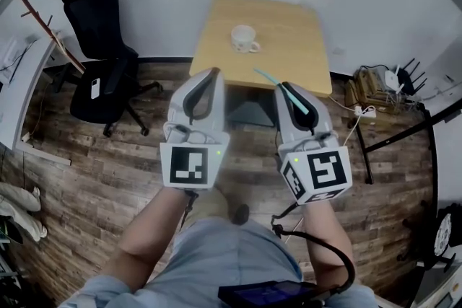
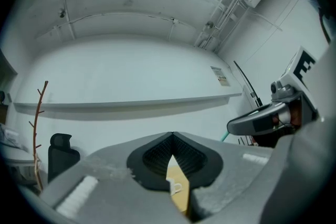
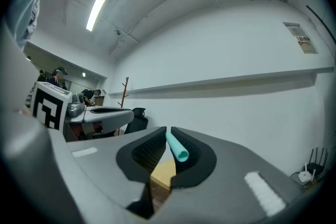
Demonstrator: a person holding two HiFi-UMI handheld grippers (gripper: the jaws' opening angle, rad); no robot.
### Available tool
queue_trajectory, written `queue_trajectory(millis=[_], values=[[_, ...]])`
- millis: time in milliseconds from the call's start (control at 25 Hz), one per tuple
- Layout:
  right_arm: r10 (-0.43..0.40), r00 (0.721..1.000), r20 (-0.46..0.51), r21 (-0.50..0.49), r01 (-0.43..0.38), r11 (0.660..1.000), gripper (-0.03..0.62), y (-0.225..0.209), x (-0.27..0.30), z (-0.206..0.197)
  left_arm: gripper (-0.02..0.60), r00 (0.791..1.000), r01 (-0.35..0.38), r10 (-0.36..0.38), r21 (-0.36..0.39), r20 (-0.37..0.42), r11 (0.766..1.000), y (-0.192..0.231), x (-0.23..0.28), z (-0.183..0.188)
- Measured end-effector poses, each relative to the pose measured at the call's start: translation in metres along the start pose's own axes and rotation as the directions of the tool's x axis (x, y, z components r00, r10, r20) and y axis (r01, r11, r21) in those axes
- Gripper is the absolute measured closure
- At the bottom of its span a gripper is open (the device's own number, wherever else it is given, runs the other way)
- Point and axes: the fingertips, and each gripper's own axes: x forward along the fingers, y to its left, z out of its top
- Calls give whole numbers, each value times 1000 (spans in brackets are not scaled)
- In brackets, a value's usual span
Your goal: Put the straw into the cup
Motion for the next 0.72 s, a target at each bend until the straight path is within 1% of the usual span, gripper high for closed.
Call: queue_trajectory(millis=[120, 240, 520, 720], values=[[17, 1000, -8, 1, -17, 1000, 561, -6, 17, -4, 563, 1000, -19, 19, -11, -20, 1000, 9, 13, -12], [24, 1000, -18, 8, -23, 1000, 562, -15, 40, -13, 563, 999, -21, 21, -12, -34, 1000, 18, 34, -25], [21, 999, -44, 26, -20, 999, 561, -42, 107, -34, 563, 999, 1, -2, -19, -43, 1000, 46, 102, -51], [-8, 999, -49, 34, 10, 999, 561, -64, 153, -37, 563, 998, 32, -34, -29, -50, 999, 67, 150, -66]])
